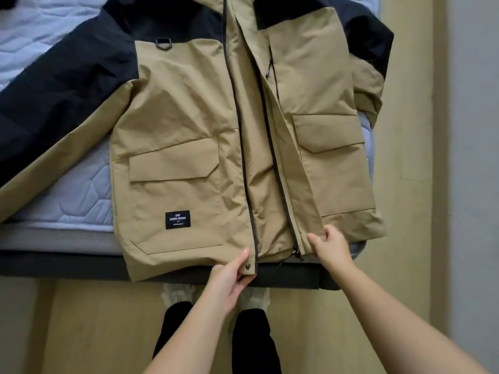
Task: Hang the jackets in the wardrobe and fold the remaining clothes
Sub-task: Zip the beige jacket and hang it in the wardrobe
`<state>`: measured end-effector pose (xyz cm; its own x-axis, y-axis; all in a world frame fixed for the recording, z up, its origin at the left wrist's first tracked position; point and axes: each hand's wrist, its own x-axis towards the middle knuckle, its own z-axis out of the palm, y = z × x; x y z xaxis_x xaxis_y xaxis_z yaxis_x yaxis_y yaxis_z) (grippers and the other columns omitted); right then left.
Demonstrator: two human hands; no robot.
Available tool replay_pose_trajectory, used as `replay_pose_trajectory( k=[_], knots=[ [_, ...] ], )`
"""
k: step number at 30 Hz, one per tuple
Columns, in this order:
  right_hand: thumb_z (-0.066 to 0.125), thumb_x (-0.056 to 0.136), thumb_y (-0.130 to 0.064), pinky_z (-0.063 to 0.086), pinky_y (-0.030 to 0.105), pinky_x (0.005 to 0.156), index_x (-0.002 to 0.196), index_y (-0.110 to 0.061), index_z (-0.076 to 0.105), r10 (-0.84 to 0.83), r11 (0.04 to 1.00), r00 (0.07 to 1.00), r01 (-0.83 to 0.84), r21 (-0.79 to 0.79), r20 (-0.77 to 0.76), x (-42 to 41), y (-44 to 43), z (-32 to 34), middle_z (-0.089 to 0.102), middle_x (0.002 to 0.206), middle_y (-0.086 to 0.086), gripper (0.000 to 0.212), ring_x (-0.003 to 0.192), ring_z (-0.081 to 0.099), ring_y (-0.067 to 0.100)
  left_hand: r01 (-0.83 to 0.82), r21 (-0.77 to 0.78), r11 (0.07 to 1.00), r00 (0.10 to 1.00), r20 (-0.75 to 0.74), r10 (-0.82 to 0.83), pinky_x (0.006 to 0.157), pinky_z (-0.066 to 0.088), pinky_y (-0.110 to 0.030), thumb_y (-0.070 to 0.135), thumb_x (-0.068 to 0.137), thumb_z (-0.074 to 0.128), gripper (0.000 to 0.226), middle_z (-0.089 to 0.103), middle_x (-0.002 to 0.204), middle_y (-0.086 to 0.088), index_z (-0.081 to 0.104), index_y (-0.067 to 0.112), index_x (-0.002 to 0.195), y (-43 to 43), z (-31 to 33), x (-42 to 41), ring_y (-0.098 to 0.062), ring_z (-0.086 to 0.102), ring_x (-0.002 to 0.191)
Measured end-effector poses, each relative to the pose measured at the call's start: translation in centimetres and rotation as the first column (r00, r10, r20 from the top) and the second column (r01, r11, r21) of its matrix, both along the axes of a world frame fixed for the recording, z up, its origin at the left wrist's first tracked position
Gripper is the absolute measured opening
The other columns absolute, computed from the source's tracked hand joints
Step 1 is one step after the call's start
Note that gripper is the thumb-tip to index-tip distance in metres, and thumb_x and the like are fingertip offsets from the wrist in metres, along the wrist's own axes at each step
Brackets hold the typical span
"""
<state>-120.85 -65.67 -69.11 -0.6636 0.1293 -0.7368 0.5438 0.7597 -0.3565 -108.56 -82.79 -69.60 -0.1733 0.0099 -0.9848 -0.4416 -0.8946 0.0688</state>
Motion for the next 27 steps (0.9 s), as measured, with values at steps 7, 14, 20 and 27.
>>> replay_pose_trajectory(
  k=[7,14,20,27],
  knots=[
    [0.065,0.087,-0.036,0.037,0.031,0.060,0.072,-0.015,0.040,0.108,0.975,0.977,-0.140,0.171,0.185,0.4,-1.3,-1.0,0.052,0.073,0.003,0.035,0.071,0.049,0.022,0.214,-0.119,0.969,0.976,-0.016,-0.218,0.068,0.055,-0.030,0.010,0.081,0.072,0.018,0.071,0.093,-0.011,0.067,0.001,0.095,-0.1,-0.3,-0.6,-0.021,0.066,0.087],
    [0.057,0.090,-0.009,0.053,0.032,0.061,0.088,-0.008,0.057,-0.627,0.759,0.728,0.651,0.009,0.278,0.7,-2.7,-0.9,0.059,0.086,0.012,0.003,0.073,0.056,0.023,0.446,-0.189,0.875,0.886,-0.046,-0.462,0.054,0.051,-0.020,0.016,0.078,0.076,0.020,0.070,0.073,-0.009,0.072,-0.002,0.086,-1.3,0.6,-0.6,-0.014,0.063,0.062],
    [0.048,0.095,-0.013,0.050,0.031,0.060,0.088,-0.011,0.053,-0.619,0.691,0.732,0.680,-0.246,0.285,1.6,-2.5,0.7,0.059,0.080,0.008,0.009,0.070,0.058,0.020,0.511,-0.258,0.820,0.842,-0.044,-0.538,0.053,0.048,-0.019,0.022,0.077,0.077,0.021,0.068,0.068,-0.004,0.073,0.002,0.084,-2.1,1.3,-1.3,-0.011,0.060,0.059],
    [0.070,0.083,-0.003,0.057,0.032,0.074,0.124,0.001,0.056,-0.472,0.714,0.802,0.591,-0.375,0.365,2.4,-2.2,1.1,0.069,0.104,0.013,0.043,0.089,0.068,0.022,0.472,-0.247,0.847,0.841,-0.164,-0.516,0.041,0.027,-0.015,0.013,0.080,0.072,0.014,0.042,0.055,-0.002,0.067,0.002,0.072,-2.9,3.0,-2.0,-0.008,0.032,0.045]
  ],
)
